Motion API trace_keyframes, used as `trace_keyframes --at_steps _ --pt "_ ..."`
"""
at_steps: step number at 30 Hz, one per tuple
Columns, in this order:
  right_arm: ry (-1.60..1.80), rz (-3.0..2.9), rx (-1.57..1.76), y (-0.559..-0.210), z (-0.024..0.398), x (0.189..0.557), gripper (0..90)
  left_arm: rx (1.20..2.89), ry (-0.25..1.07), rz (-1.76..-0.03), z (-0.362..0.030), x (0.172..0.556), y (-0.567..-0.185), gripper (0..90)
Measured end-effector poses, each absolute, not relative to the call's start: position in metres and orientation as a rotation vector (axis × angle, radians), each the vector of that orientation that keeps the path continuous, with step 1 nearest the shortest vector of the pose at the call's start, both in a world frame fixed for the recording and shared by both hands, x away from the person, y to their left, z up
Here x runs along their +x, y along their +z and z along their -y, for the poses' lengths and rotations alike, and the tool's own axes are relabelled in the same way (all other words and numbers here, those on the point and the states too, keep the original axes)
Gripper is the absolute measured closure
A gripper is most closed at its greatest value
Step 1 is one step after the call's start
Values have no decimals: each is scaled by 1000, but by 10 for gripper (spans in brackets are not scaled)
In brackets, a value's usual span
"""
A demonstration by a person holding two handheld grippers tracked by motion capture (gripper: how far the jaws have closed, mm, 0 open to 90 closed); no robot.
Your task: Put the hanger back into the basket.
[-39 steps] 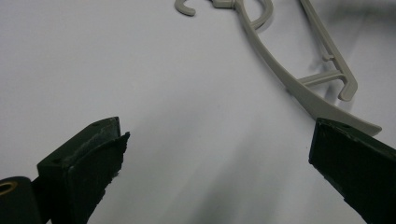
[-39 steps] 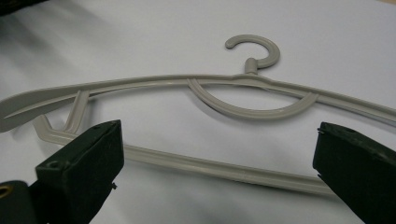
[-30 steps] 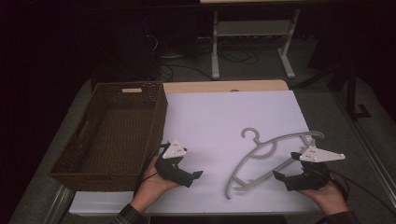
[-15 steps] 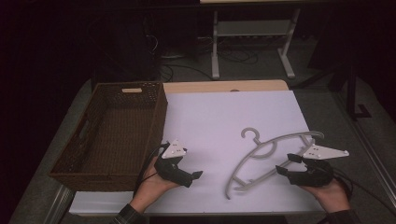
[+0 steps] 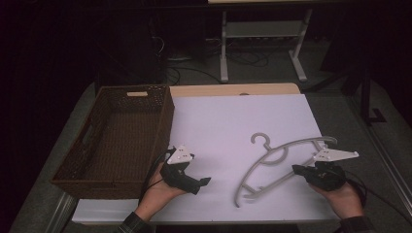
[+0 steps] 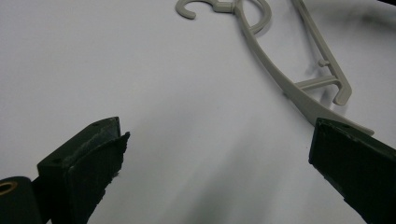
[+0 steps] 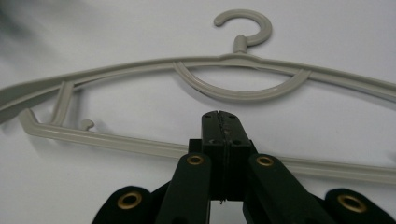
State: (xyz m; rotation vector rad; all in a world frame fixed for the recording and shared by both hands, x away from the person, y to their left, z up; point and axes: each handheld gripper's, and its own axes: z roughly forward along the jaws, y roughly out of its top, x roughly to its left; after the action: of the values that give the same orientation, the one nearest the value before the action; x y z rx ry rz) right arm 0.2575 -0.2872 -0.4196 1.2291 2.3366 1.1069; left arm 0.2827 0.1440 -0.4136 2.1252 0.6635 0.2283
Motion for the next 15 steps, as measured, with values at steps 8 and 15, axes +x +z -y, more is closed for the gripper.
trace_keyframes --at_steps 8,15 --pt "989 -2395 1210 -430 281 265 896 2124 230 -666 -144 283 -414 27" --pt "954 -2414 1228 -437 281 269 896 2125 229 -668 -144 283 -414 27"
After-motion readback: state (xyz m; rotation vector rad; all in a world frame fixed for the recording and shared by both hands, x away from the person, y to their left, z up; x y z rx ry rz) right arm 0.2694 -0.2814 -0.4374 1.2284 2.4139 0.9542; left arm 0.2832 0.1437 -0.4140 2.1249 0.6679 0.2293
